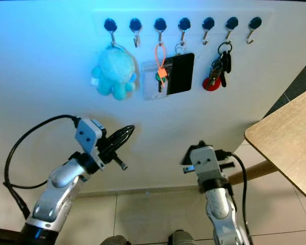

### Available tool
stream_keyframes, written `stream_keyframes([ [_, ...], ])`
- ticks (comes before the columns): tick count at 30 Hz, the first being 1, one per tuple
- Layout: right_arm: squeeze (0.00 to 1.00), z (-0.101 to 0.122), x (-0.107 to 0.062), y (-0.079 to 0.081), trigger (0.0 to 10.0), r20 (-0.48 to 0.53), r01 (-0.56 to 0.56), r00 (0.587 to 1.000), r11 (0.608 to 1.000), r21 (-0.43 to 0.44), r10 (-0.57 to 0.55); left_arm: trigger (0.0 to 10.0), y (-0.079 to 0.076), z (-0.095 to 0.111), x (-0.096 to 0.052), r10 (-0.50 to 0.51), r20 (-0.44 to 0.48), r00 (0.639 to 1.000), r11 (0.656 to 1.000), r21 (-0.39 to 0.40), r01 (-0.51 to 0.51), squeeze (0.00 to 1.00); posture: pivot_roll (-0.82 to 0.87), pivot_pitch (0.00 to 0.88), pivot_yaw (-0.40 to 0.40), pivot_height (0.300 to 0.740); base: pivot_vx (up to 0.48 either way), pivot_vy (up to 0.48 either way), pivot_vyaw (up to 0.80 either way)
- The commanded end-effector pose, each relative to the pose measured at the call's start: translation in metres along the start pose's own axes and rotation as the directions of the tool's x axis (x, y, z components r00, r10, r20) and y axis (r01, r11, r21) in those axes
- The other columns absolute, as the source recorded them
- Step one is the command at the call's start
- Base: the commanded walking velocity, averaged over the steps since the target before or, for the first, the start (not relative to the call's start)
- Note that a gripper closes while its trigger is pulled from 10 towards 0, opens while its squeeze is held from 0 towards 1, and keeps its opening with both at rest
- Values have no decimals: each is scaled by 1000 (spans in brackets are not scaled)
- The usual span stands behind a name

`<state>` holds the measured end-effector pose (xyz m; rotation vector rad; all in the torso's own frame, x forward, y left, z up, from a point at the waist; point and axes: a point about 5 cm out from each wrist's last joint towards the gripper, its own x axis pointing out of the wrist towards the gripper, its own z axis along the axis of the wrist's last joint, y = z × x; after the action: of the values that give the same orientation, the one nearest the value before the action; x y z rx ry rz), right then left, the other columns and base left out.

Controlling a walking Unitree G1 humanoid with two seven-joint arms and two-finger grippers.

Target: Hang keys on a hook

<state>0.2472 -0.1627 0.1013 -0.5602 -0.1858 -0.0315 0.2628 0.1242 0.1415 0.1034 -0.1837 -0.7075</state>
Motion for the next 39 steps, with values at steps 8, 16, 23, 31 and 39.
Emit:
stream_keyframes([
  [8, 0, 9, 10, -33, 10000, 100, 143, 988, 915, -376, -113, 10000, -6, -25, -14, -19, -84, 996, 1000, 7, 20, 0, 35, 108, -14, 740, 0, 0, 0],
  [16, 0, 23, 18, -65, 10000, 168, 283, 958, 851, -442, -232, 10000, -9, -23, -12, -35, -68, 997, 999, 4, 36, 0, 35, 105, -7, 740, 0, 0, 0],
  [23, 0, 40, 19, -80, 10000, 225, 354, 933, 827, -436, -281, 10000, -11, -23, -11, -52, -59, 997, 999, 10, 53, 0, 34, 102, -4, 740, 0, 0, 0],
  [31, 0, 55, 19, -76, 10000, 275, 368, 920, 858, -359, -279, 10000, -12, -21, -9, -68, -49, 996, 997, 18, 69, 0, 34, 107, -3, 740, 0, 0, 0],
  [39, 0, 74, 16, -66, 10000, 302, 289, 914, 957, -12, -272, 10000, -12, -17, -9, -71, -41, 997, 997, 21, 72, 0, 38, 116, -6, 740, 0, 0, 0],
])
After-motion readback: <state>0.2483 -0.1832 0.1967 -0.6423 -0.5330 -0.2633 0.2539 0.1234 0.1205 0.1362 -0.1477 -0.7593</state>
